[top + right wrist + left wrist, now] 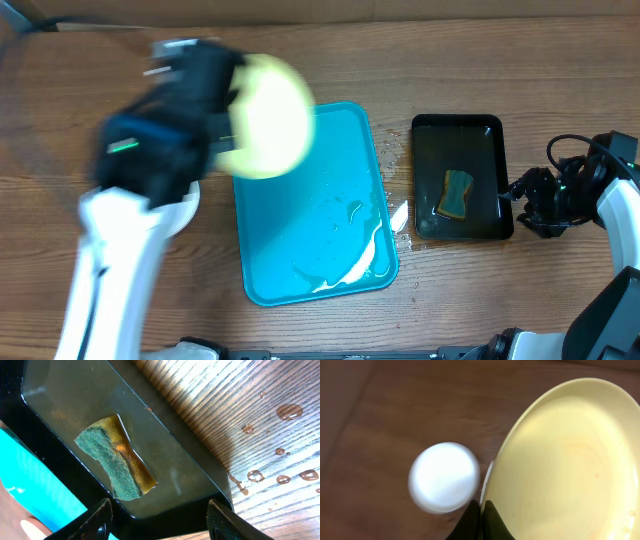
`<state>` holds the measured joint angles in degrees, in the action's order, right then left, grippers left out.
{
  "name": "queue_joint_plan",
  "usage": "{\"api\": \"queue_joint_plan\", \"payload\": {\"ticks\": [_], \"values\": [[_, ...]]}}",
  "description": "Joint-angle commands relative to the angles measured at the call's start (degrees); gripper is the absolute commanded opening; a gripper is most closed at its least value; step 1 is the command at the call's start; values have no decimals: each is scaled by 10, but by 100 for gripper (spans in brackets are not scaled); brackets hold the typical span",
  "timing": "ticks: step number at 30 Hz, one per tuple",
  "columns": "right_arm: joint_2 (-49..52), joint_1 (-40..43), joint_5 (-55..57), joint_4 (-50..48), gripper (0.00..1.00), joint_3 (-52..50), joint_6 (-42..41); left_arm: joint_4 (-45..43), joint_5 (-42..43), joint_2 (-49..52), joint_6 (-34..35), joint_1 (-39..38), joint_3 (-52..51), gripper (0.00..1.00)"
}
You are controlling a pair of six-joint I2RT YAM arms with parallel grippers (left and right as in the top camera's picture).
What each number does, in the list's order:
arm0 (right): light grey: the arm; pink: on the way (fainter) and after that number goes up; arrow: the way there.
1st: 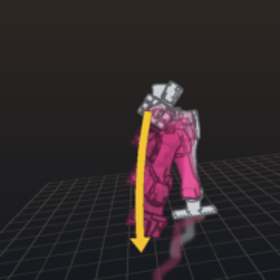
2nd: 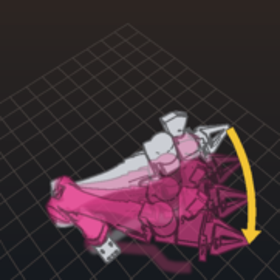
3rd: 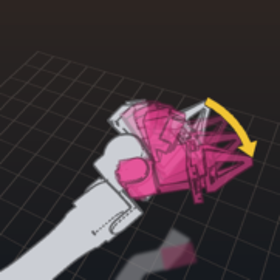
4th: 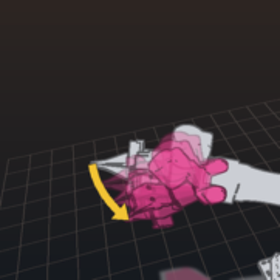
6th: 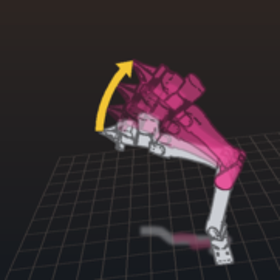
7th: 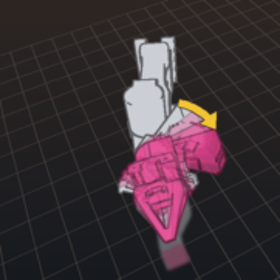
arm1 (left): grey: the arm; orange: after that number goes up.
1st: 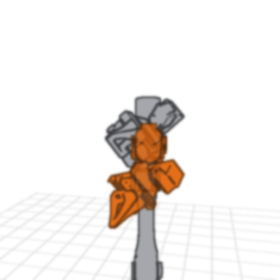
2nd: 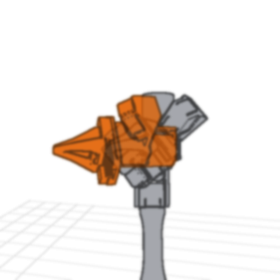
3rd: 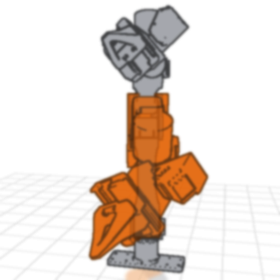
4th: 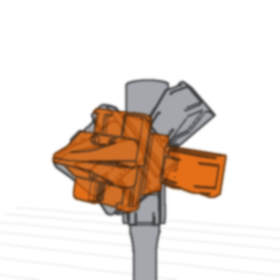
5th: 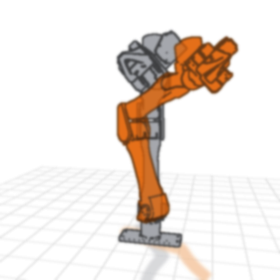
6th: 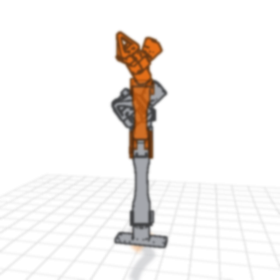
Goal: Clean dirty plates on tray and stack at the side
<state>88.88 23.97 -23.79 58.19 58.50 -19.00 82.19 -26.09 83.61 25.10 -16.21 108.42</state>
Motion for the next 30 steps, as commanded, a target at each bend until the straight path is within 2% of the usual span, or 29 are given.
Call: {"api": "queue_joint_plan", "payload": {"ticks": [1, 4, 7, 13, 17, 20, 24, 25, 28, 29, 30], "values": [[-8, 1, -7, -2, 63, 4, 13, 27, 67, -14, 5, 132, -35, 4], [-8, 1, -7, -2, 63, 4, 13, 4, 115, -14, -35, 247, -95, 5], [-8, 1, -7, -2, 63, 4, 13, -54, 139, -14, -44, 346, -181, 4], [-8, 1, -7, -2, 63, 4, 13, -207, 265, -11, -43, 486, -342, 4], [-8, 1, -7, -1, 63, 4, 13, -307, 282, -8, -44, 543, -429, 4], [-8, 1, -7, -3, 63, 4, 12, -361, 318, 0, -44, 556, -476, 4], [-8, 1, -7, -3, 63, 4, 12, -372, 311, 14, -46, 548, -499, 5], [-8, 1, -7, -3, 63, 4, 12, -372, 304, 16, -46, 546, -503, 9], [-8, 1, -7, -2, 63, 4, 13, -369, 292, 16, -45, 543, -505, 30], [-8, 1, -7, -2, 63, 4, 13, -369, 302, 14, -43, 543, -503, 47], [-8, 1, -8, -2, 63, 4, 15, -368, 314, 11, -43, 543, -498, 52]]}}
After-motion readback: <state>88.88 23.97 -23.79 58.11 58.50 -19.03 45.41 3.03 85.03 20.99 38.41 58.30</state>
